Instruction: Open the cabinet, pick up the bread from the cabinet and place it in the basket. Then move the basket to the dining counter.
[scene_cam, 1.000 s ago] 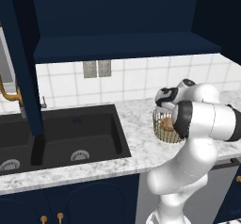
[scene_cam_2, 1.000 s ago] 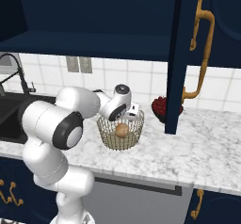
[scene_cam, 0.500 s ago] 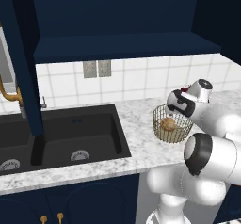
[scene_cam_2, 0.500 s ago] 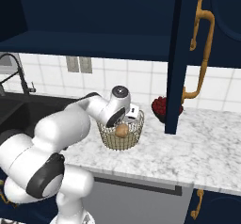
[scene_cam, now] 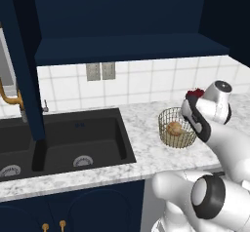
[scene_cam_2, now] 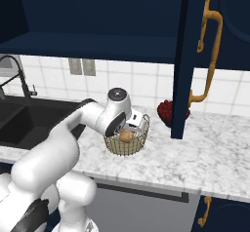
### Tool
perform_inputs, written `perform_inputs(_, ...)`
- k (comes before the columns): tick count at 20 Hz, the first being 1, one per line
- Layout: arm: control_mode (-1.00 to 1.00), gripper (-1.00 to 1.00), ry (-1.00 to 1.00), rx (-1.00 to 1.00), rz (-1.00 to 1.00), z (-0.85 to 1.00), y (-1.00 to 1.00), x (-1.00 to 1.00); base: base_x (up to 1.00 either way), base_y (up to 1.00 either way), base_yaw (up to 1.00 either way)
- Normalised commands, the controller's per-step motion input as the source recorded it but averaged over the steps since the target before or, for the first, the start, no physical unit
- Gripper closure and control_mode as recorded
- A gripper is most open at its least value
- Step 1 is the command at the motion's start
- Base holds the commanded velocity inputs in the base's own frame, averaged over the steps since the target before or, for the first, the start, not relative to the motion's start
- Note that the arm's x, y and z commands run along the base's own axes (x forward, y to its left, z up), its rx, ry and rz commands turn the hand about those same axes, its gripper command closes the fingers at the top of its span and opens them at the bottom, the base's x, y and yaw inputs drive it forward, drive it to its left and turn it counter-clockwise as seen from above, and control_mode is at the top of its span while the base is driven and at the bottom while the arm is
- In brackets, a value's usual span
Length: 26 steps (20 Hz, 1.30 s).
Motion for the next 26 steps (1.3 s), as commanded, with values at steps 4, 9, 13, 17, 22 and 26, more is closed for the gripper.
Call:
perform_inputs(4,-1.0,-1.0,0.0,0.05,-0.23,0.18,-0.02,-0.14,0.0,0.0,0.0)
perform_inputs(9,-1.0,-1.0,0.05,0.06,-0.21,0.04,-0.09,0.0,0.0,0.0,0.0)
perform_inputs(13,-1.0,-1.0,0.12,0.1,-0.19,0.0,-0.42,0.0,0.0,0.0,0.0)
perform_inputs(17,-1.0,-1.0,0.18,0.08,-0.16,-0.07,-0.33,0.11,0.0,0.0,0.0)
perform_inputs(22,-1.0,-1.0,0.18,0.1,-0.13,-0.25,0.0,0.36,0.0,0.0,0.0)
perform_inputs(26,-1.0,-1.0,0.12,0.09,-0.1,-0.3,0.0,0.0,0.0,0.0,0.0)
